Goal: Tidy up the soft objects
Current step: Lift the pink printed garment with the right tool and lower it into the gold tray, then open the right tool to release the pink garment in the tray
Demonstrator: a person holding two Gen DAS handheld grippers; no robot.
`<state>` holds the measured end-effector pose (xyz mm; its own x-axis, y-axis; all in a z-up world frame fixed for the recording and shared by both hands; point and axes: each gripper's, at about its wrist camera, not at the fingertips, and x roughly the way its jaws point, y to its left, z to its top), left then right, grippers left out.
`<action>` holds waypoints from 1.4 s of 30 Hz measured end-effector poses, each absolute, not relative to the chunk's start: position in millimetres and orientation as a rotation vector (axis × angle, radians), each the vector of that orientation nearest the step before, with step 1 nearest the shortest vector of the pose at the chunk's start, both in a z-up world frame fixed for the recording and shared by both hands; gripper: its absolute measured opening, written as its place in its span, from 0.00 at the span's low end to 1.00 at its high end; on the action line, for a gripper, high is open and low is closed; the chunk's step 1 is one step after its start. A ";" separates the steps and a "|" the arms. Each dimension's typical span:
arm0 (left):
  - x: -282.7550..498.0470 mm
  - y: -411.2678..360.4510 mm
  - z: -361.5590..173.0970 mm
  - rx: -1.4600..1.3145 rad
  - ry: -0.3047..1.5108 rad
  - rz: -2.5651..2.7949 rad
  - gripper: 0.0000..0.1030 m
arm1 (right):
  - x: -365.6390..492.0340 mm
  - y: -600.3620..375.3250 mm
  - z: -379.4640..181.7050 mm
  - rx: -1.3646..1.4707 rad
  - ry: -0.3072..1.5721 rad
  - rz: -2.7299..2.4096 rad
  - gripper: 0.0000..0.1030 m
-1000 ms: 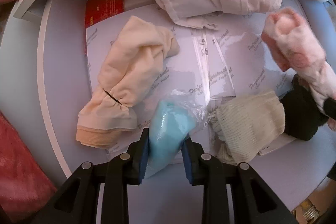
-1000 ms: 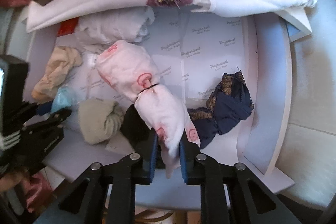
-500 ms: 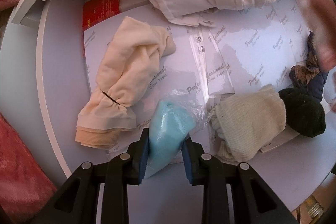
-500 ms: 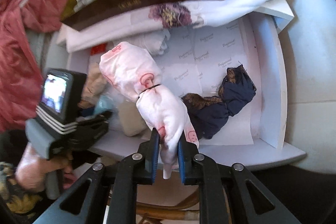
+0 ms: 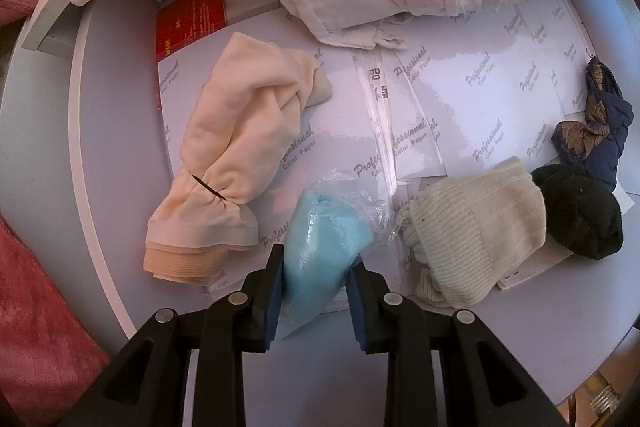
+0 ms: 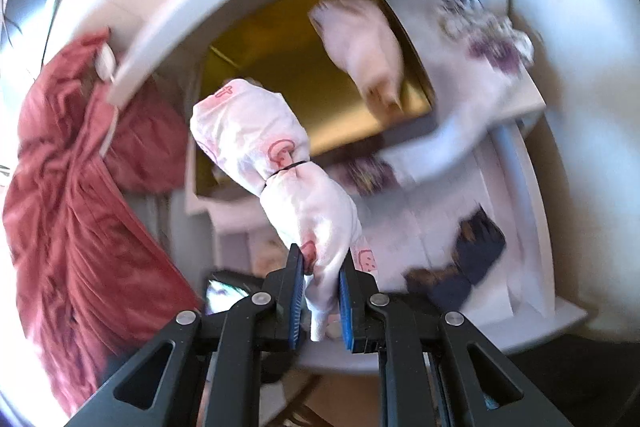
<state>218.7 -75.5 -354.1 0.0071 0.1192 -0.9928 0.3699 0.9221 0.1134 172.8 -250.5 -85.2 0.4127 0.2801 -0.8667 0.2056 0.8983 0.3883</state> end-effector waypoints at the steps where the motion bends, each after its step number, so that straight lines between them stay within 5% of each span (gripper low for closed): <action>1: 218.8 -75.4 -354.1 0.394 1.563 -0.205 0.27 | 179.9 -249.4 -82.4 0.478 1.150 0.046 0.15; 32: 213.3 -89.1 -355.6 0.430 1.561 -0.209 0.27 | 327.0 -254.9 -145.7 0.553 1.181 -0.206 0.16; 42: 213.4 -89.3 -355.6 0.430 1.561 -0.209 0.27 | 331.4 -251.7 -149.8 0.516 1.182 -0.188 0.25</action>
